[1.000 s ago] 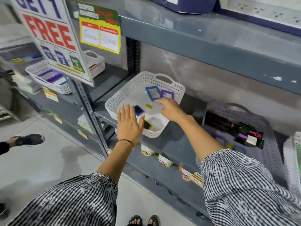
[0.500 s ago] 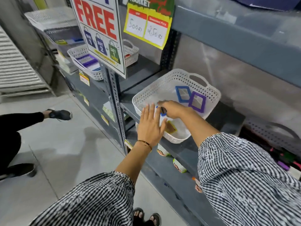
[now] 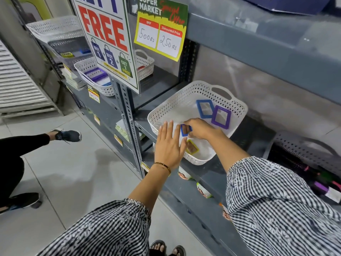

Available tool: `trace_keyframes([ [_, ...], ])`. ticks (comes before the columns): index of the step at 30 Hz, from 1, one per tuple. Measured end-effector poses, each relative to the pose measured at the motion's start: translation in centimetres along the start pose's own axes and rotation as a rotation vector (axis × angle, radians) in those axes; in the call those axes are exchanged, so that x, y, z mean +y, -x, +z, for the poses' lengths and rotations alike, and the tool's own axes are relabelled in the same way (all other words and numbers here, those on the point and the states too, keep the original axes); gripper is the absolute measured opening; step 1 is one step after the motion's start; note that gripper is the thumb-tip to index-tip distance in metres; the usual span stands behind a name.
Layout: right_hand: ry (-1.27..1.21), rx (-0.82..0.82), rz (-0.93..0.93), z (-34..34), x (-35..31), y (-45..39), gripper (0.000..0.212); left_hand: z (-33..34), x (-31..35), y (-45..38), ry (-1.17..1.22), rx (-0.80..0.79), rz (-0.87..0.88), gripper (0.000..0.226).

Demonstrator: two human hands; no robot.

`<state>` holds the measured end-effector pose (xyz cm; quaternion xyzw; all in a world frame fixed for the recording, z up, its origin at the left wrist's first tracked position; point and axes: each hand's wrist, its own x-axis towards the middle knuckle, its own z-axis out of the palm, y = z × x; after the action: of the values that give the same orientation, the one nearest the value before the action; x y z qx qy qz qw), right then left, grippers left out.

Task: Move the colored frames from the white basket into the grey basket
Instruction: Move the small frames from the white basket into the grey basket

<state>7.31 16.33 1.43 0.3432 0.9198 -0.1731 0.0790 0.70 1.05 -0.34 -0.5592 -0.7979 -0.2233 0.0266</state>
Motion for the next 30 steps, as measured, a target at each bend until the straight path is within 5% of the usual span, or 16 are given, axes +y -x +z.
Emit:
trace_keyframes([
  [9, -0.092, 0.214, 0.042, -1.0, 2.0, 4.8, 0.037, -0.2, 1.4, -0.2, 0.012, 0.007, 0.045, 0.066],
  [18, -0.272, 0.488, 0.335, -3.4, 8.6, 18.5, 0.038, 1.3, 10.3, -0.1, 0.161, -0.045, 0.253, 0.067],
  [30, -0.328, 0.345, 0.817, 2.7, 17.3, 32.6, 0.022, 4.8, 13.7, 0.8, 0.146, -0.171, 0.295, 0.055],
])
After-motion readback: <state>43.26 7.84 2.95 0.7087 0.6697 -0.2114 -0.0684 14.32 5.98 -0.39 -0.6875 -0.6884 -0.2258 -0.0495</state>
